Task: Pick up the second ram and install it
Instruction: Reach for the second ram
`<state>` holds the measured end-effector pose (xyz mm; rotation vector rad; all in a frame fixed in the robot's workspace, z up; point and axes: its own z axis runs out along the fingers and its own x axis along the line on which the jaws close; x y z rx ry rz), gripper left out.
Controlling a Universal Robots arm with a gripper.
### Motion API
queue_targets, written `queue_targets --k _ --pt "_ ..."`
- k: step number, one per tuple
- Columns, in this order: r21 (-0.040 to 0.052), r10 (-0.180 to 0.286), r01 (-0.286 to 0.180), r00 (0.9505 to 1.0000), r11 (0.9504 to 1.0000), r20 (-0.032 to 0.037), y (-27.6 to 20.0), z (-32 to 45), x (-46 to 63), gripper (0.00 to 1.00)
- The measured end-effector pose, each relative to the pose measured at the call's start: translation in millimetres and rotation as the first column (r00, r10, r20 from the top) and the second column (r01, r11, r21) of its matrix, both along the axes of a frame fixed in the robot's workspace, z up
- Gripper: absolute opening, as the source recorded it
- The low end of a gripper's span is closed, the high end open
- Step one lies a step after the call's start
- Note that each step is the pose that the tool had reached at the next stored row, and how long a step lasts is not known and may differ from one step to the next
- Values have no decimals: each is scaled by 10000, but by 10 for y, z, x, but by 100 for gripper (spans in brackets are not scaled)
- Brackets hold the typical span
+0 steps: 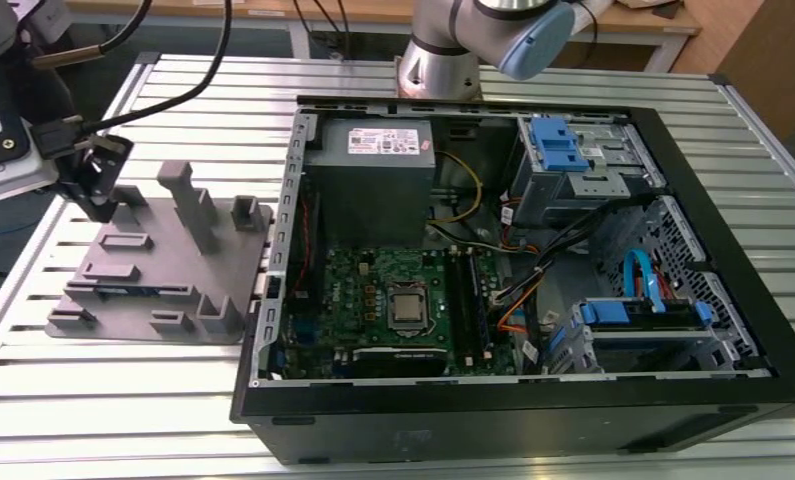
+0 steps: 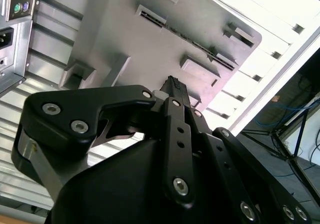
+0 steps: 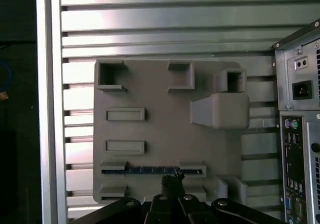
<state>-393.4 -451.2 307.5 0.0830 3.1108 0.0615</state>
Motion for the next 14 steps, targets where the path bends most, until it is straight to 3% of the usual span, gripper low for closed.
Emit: queue_targets --k 4,14 --pt "-34 372 -372 9993 9993 -16 -3 -39 1 11" --pt "-38 375 -375 9993 9993 -17 -23 -160 1 11"
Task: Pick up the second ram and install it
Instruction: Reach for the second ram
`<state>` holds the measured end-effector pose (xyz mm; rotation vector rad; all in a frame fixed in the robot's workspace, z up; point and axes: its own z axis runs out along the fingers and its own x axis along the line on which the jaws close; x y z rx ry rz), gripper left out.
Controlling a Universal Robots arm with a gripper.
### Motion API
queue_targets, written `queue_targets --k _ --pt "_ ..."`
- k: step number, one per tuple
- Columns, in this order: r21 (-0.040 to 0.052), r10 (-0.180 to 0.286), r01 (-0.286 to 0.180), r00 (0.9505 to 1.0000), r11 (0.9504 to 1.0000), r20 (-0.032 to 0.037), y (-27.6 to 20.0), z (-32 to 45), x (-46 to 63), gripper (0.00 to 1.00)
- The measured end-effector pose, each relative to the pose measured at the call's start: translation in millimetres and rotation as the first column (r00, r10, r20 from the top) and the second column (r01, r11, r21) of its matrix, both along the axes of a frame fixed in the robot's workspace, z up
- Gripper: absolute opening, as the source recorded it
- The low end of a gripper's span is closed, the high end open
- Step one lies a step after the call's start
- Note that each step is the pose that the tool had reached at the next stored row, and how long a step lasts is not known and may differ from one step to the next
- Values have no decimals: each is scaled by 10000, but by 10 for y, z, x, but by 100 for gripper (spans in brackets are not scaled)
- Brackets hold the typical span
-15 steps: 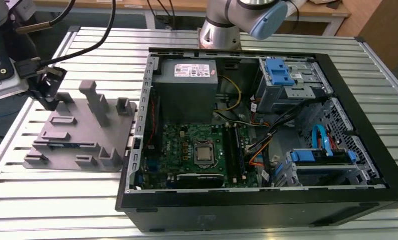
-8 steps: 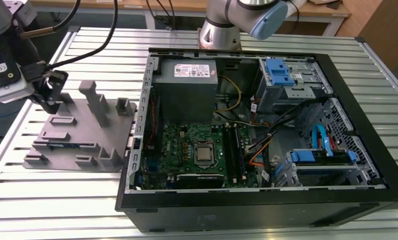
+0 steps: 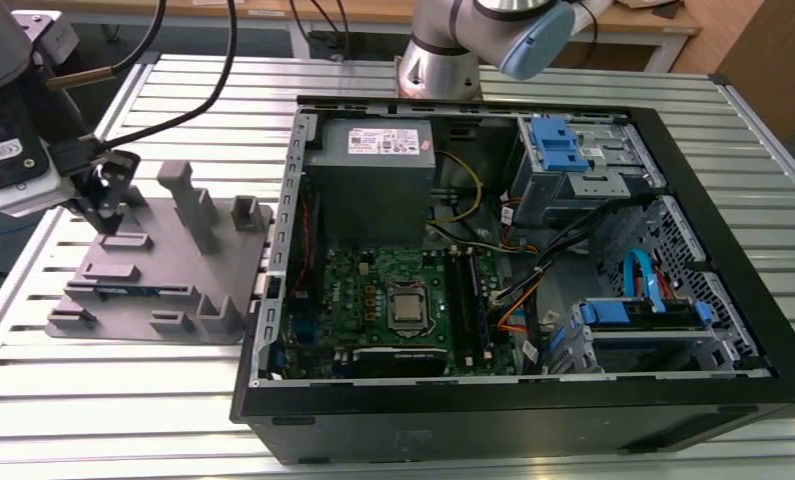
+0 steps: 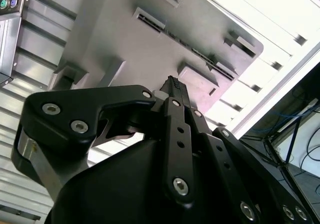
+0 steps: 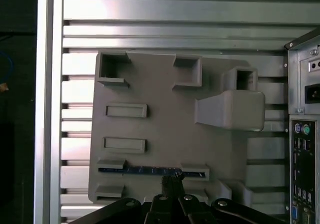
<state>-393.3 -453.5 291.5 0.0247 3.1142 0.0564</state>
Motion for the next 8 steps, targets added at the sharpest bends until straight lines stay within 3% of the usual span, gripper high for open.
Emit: queue_targets --k 8 --pt "1 0 0 10000 10000 1 -7 -83 0 11"
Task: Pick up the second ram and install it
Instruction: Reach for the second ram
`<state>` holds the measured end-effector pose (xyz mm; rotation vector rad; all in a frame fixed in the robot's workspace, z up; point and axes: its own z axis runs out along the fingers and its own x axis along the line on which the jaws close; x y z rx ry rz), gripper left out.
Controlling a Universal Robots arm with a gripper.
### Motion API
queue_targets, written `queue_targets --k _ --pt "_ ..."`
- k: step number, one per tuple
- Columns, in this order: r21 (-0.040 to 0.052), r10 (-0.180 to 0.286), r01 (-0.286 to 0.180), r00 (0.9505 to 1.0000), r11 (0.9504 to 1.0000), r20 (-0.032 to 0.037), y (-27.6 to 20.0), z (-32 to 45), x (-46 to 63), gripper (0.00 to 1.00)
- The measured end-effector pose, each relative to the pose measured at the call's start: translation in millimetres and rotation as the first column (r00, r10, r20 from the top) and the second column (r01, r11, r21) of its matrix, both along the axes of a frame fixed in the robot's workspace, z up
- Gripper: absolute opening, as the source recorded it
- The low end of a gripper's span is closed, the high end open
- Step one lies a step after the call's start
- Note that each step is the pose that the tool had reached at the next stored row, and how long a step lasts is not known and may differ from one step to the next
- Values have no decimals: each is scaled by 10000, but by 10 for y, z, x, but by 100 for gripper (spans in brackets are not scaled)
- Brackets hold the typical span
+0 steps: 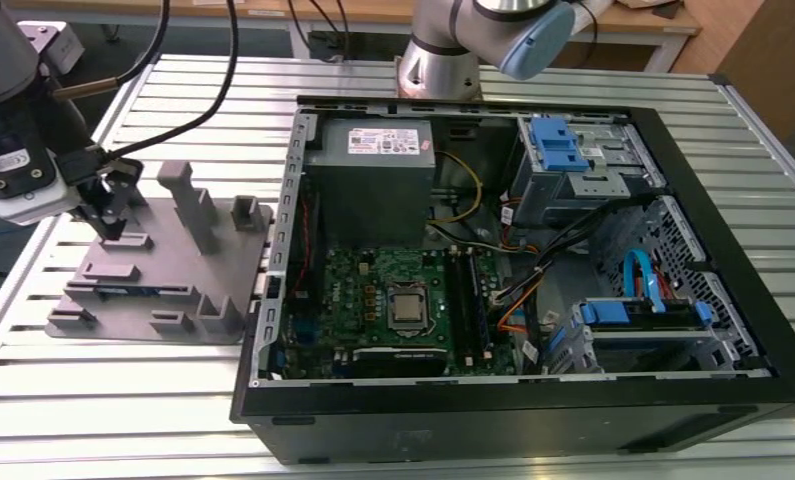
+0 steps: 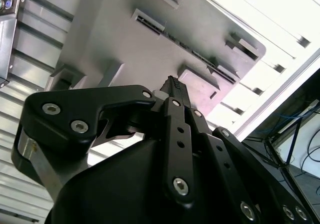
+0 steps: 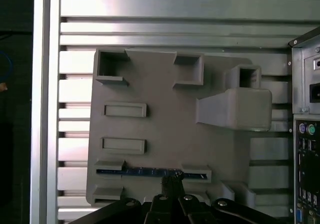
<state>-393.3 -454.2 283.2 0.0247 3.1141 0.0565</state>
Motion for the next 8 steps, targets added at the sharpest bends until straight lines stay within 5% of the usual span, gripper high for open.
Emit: queue_targets --k 8 --pt "0 0 0 10000 10000 0 -7 -130 0 11"
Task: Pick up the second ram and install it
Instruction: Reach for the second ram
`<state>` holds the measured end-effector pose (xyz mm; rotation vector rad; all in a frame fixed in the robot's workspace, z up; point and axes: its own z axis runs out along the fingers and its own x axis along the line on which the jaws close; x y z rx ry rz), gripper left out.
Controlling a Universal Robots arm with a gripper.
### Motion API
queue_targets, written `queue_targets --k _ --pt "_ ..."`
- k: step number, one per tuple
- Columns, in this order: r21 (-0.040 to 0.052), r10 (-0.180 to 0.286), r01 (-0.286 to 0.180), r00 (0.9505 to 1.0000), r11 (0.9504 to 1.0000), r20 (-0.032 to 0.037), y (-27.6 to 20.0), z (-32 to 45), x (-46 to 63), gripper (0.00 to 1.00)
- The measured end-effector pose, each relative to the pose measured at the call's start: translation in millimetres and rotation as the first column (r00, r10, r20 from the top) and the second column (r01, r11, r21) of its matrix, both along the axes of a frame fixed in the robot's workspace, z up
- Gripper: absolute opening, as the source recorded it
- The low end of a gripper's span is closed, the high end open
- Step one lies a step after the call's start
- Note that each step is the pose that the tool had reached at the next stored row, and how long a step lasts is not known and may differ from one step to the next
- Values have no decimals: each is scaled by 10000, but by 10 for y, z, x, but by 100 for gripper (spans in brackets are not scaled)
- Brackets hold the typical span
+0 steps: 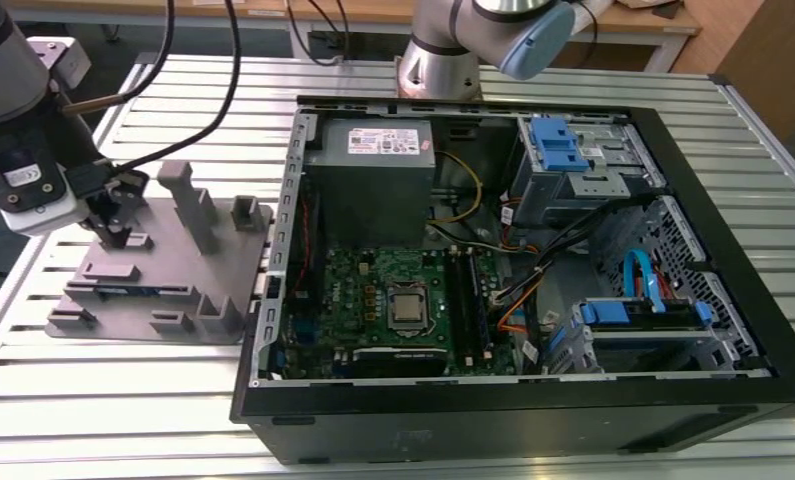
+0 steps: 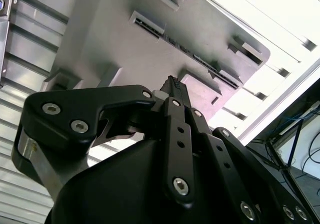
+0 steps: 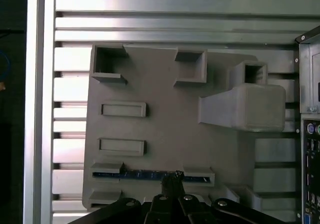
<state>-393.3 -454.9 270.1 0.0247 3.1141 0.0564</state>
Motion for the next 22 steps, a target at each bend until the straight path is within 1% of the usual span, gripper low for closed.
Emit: queue_targets --k 11,22 --pt "0 0 0 10000 10000 0 -7 -127 0 11" --pt "-11 0 0 10000 10000 -2 -15 -285 -3 11"
